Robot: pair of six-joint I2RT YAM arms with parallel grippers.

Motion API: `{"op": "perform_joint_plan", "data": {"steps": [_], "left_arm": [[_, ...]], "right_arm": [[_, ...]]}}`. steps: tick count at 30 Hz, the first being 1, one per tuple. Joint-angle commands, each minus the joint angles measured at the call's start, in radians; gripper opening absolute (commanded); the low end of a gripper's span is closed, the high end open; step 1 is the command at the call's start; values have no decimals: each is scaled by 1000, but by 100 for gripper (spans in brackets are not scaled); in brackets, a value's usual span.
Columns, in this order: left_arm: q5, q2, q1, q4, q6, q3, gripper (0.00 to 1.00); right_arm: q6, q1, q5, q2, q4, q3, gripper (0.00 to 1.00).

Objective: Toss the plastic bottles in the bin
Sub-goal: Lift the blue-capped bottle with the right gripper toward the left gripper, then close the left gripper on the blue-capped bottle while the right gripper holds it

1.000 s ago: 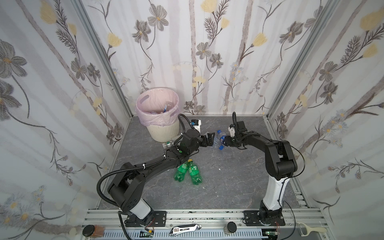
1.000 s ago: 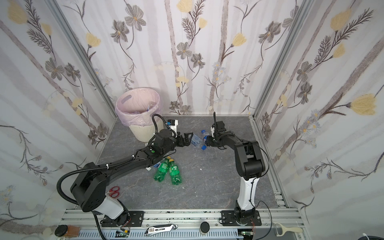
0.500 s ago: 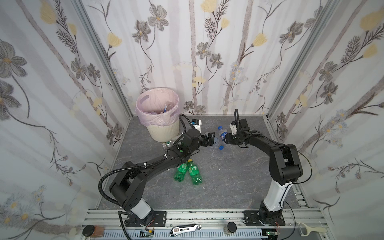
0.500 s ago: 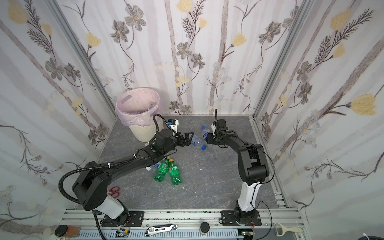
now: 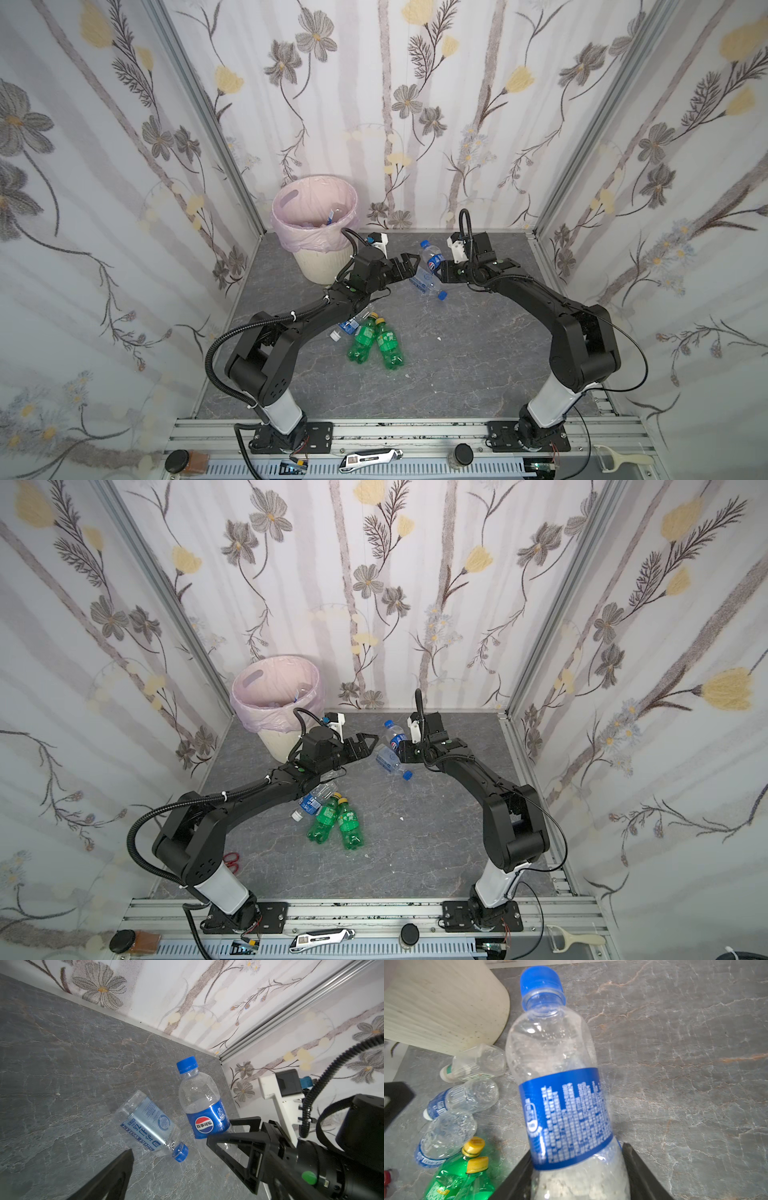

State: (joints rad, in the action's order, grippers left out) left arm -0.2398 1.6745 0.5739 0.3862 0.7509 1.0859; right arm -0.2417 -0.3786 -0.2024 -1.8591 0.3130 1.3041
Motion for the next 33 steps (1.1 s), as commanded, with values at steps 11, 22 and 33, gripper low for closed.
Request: {"op": "perform_joint_plan", "data": {"steps": [11, 22, 33], "left_arm": [[-220, 50, -46, 202, 206, -15, 96], [-231, 59, -60, 241, 228, -31, 85], [-225, 48, -63, 248, 222, -41, 67]], "right_arm": [[4, -107, -25, 62, -86, 1, 58], [1, -163, -59, 104, -143, -27, 58], [12, -187, -59, 105, -151, -35, 58]]}}
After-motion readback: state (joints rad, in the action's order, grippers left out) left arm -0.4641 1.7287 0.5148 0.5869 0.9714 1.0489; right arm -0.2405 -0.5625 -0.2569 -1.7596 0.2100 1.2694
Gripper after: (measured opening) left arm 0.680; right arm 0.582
